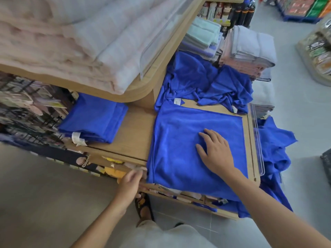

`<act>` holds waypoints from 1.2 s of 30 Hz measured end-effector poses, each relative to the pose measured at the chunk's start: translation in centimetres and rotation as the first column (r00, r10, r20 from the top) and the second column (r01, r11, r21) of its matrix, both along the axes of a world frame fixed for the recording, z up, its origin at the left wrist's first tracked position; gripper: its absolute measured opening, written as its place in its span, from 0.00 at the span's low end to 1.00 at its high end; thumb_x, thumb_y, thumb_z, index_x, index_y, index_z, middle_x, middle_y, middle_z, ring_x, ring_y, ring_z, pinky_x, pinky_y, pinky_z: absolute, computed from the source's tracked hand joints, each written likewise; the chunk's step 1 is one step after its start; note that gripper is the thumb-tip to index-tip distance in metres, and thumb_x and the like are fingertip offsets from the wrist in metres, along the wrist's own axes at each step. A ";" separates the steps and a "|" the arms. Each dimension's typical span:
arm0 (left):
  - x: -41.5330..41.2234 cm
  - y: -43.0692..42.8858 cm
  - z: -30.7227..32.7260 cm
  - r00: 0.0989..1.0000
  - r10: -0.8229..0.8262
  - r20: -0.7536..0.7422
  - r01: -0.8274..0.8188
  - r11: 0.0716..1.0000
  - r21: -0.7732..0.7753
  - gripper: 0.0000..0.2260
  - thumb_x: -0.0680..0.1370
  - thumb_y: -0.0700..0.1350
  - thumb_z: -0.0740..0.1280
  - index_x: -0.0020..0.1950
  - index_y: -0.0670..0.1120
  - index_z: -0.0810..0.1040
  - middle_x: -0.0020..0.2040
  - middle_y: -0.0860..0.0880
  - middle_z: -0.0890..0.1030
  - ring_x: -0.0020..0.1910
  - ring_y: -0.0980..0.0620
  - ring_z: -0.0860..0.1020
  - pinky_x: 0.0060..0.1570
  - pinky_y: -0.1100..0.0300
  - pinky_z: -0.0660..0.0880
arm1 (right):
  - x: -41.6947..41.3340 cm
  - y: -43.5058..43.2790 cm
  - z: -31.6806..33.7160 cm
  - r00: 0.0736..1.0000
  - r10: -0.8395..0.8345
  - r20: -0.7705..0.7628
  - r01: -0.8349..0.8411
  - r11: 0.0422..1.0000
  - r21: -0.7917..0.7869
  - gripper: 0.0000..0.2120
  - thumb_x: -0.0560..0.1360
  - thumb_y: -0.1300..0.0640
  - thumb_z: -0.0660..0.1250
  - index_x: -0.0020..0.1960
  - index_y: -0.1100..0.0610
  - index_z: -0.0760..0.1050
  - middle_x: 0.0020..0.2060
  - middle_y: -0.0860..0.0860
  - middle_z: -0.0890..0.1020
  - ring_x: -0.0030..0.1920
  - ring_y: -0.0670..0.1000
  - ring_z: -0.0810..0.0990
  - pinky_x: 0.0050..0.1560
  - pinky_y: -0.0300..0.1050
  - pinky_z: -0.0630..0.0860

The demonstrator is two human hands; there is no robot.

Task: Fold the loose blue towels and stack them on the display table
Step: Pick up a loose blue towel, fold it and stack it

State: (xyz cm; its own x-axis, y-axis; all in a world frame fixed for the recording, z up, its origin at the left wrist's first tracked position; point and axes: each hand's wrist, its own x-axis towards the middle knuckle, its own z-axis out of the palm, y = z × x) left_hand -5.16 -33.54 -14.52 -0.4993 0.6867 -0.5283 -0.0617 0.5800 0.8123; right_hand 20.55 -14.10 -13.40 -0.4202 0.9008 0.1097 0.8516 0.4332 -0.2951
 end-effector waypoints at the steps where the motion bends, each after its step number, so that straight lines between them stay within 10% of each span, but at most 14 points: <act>1: 0.2 -0.2 -0.4 0.963 0.046 0.265 -0.022 0.995 -0.094 0.16 0.83 0.57 0.61 0.59 0.47 0.79 0.46 0.47 0.87 0.46 0.44 0.84 0.39 0.55 0.77 | 0.0 0.0 0.0 1.000 -0.002 -0.008 0.002 1.000 0.005 0.24 0.82 0.43 0.62 0.75 0.52 0.71 0.77 0.50 0.69 0.78 0.55 0.64 0.77 0.54 0.61; 4: 0.3 -0.4 -0.6 0.688 0.112 0.718 -0.038 0.992 -0.118 0.19 0.82 0.54 0.63 0.63 0.41 0.80 0.55 0.36 0.84 0.52 0.40 0.83 0.47 0.48 0.80 | 0.0 0.0 -0.1 1.000 0.003 -0.021 -0.003 1.000 0.015 0.24 0.81 0.43 0.61 0.74 0.51 0.71 0.76 0.49 0.70 0.77 0.54 0.64 0.76 0.54 0.61; 14: -1.5 -1.6 -0.3 0.370 0.155 0.916 -0.283 0.958 -0.047 0.10 0.72 0.38 0.73 0.52 0.36 0.84 0.45 0.40 0.80 0.41 0.44 0.80 0.46 0.50 0.81 | 0.1 0.1 -0.4 1.000 0.005 -0.022 -0.005 1.000 0.026 0.24 0.81 0.42 0.61 0.74 0.51 0.72 0.75 0.49 0.71 0.77 0.54 0.66 0.75 0.55 0.63; 17: -2.1 -2.4 -0.3 0.331 0.129 0.935 -0.342 0.940 -0.009 0.12 0.76 0.35 0.68 0.59 0.36 0.78 0.51 0.37 0.79 0.47 0.43 0.79 0.51 0.49 0.80 | 0.1 0.1 -0.3 1.000 0.005 -0.024 -0.004 1.000 0.027 0.24 0.81 0.42 0.61 0.74 0.51 0.72 0.75 0.49 0.71 0.77 0.54 0.66 0.75 0.55 0.63; 27: -3.7 -2.6 -0.9 0.386 0.444 0.809 -0.415 0.866 -0.278 0.11 0.74 0.32 0.66 0.56 0.38 0.74 0.39 0.40 0.75 0.33 0.52 0.72 0.26 0.62 0.74 | 0.1 0.0 -0.4 1.000 0.009 -0.006 -0.009 0.999 0.041 0.23 0.81 0.42 0.61 0.73 0.50 0.71 0.75 0.49 0.71 0.76 0.54 0.66 0.75 0.55 0.64; 29: -3.5 -2.5 -1.1 0.619 0.410 0.670 -0.397 0.899 -0.183 0.09 0.77 0.31 0.64 0.55 0.39 0.76 0.41 0.42 0.76 0.32 0.52 0.73 0.27 0.61 0.73 | -0.1 0.0 -0.3 1.000 0.006 0.001 -0.006 0.999 0.042 0.23 0.81 0.42 0.61 0.73 0.50 0.71 0.75 0.49 0.71 0.76 0.54 0.66 0.75 0.55 0.64; 31: -3.3 -2.4 -1.0 0.960 0.243 0.136 -0.253 0.966 0.057 0.10 0.78 0.33 0.64 0.51 0.47 0.76 0.41 0.48 0.77 0.34 0.55 0.74 0.33 0.60 0.72 | -0.2 0.0 -0.3 1.000 0.000 0.014 -0.001 0.999 0.050 0.23 0.81 0.42 0.61 0.73 0.50 0.71 0.75 0.49 0.71 0.76 0.54 0.66 0.75 0.55 0.64; 33: -3.2 -1.8 -0.1 0.854 0.024 -0.519 0.131 0.957 0.259 0.09 0.76 0.40 0.65 0.52 0.53 0.76 0.46 0.58 0.78 0.43 0.60 0.77 0.43 0.62 0.74 | -0.3 -0.1 -0.2 0.999 -0.003 0.032 0.001 0.998 0.058 0.23 0.81 0.43 0.61 0.73 0.51 0.71 0.75 0.50 0.71 0.76 0.54 0.66 0.75 0.55 0.64; 36: -2.3 1.5 1.2 0.480 -0.184 -0.858 0.598 0.784 0.167 0.17 0.80 0.49 0.60 0.68 0.50 0.75 0.65 0.57 0.77 0.66 0.55 0.74 0.65 0.59 0.71 | -0.6 -0.3 0.0 0.999 -0.002 0.053 -0.001 0.999 0.049 0.24 0.82 0.44 0.60 0.75 0.53 0.70 0.76 0.51 0.70 0.77 0.55 0.65 0.76 0.55 0.63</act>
State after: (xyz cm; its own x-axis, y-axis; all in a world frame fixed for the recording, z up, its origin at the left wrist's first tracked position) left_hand -7.43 -32.07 -13.30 -0.1682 0.9434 0.2859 0.8387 -0.0154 0.5443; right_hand 19.98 -14.43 -13.38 -0.4262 0.8950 0.1314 0.8657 0.4457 -0.2277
